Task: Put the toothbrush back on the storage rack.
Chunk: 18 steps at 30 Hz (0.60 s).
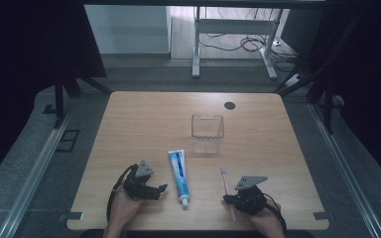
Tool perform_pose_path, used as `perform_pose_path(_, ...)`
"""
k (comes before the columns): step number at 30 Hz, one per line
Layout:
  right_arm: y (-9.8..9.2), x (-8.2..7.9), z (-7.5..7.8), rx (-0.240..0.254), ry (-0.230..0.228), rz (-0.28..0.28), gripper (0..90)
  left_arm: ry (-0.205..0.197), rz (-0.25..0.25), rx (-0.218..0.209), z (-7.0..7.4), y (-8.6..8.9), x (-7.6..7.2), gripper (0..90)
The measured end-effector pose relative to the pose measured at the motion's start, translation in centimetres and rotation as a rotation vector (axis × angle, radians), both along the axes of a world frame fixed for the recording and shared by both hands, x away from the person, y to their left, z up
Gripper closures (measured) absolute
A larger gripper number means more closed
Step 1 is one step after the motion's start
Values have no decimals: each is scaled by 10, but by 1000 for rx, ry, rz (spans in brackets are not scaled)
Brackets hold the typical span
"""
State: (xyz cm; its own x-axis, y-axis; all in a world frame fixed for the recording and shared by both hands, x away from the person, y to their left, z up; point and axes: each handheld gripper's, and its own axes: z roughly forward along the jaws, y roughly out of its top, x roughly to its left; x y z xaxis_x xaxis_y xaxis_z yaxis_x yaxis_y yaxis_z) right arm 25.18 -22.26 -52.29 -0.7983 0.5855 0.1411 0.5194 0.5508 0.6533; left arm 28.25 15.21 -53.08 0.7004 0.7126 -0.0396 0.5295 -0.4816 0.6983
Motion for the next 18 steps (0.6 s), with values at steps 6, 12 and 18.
perform_pose_path(6,-7,2,1,-5,0,-24,900,0,0,0,0,0,0,147)
perform_pose_path(12,-16,4,1,-15,-1,-52,900,-1,3,-3,0,0,0,147)
perform_pose_path(18,-26,8,2,-20,3,-77,900,-2,4,-2,0,0,0,147)
